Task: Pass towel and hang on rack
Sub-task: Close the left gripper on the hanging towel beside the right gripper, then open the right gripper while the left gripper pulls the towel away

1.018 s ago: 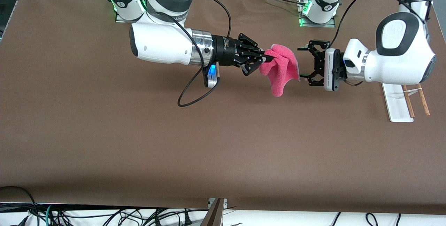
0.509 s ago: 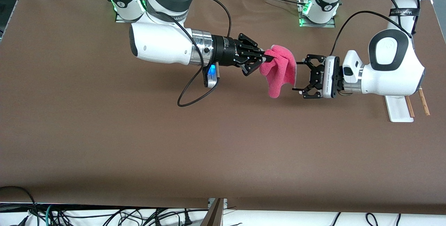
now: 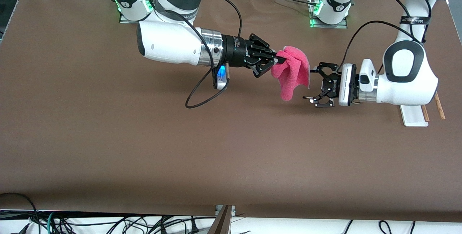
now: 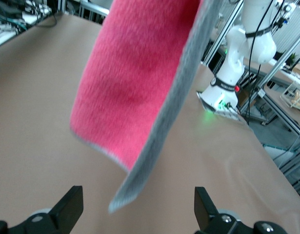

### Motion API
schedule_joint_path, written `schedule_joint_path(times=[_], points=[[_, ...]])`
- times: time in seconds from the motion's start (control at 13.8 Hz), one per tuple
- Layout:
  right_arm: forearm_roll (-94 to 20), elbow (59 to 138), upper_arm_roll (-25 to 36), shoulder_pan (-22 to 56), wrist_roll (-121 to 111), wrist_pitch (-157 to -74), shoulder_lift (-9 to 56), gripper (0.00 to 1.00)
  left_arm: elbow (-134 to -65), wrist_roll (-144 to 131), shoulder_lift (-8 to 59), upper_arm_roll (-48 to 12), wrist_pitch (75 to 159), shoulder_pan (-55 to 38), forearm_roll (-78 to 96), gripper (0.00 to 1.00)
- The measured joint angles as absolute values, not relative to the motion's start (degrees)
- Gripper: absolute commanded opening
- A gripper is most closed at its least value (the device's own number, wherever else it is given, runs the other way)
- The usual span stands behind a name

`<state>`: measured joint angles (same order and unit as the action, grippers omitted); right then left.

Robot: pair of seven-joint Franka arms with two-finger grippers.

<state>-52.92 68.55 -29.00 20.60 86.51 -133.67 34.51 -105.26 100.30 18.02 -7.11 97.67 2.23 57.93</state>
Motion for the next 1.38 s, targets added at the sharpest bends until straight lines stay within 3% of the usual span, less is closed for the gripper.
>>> schedule_joint_path(times=[0.22,0.29,0.36,0.44,0.87,0.95,1.02,1.09,1.16,1.24,1.38], points=[[-52.9,68.5,-29.0,20.6,86.5,-133.8,34.5,0.05,-105.2,100.7,17.9,-7.1,95.7,2.4,59.7,0.94],[-52.9,68.5,-29.0,20.6,86.5,-133.8,34.5,0.05,-105.2,100.7,17.8,-7.1,94.3,2.4,59.9,0.81],[-52.9,68.5,-29.0,20.6,86.5,-133.8,34.5,0.05,-105.2,101.3,17.8,-7.1,93.4,2.5,60.6,0.5],[-52.9,68.5,-28.9,20.6,86.5,-133.8,34.5,0.06,-105.2,102.6,17.8,-7.1,92.9,2.5,61.4,0.0],[-52.9,68.5,-28.9,20.6,86.5,-133.8,34.5,0.11,-105.2,105.2,17.8,-7.1,92.4,2.5,62.9,0.0],[-52.9,68.5,-28.9,20.6,86.5,-133.8,34.5,0.2,-105.2,105.3,17.8,-7.1,92.4,2.5,62.9,0.0],[-52.9,68.5,-28.9,20.6,86.5,-133.8,34.5,0.44,-105.2,105.3,17.8,-7.1,92.3,2.5,62.9,0.0],[-52.9,68.5,-28.9,20.6,86.5,-133.8,34.5,0.75,-105.2,105.3,17.8,-7.1,92.0,2.5,62.9,0.0],[-52.9,68.5,-28.9,20.6,86.5,-133.8,34.6,0.93,-105.2,105.4,17.8,-7.1,91.7,2.5,62.9,0.0],[-52.9,68.5,-28.9,20.6,86.5,-133.8,34.6,0.99,-105.2,105.4,17.8,-7.1,91.6,2.5,62.9,0.0],[-52.9,68.5,-28.8,20.5,86.5,-133.9,34.7,0.99,-105.2,105.4,17.8,-7.1,91.4,2.6,62.9,0.0]])
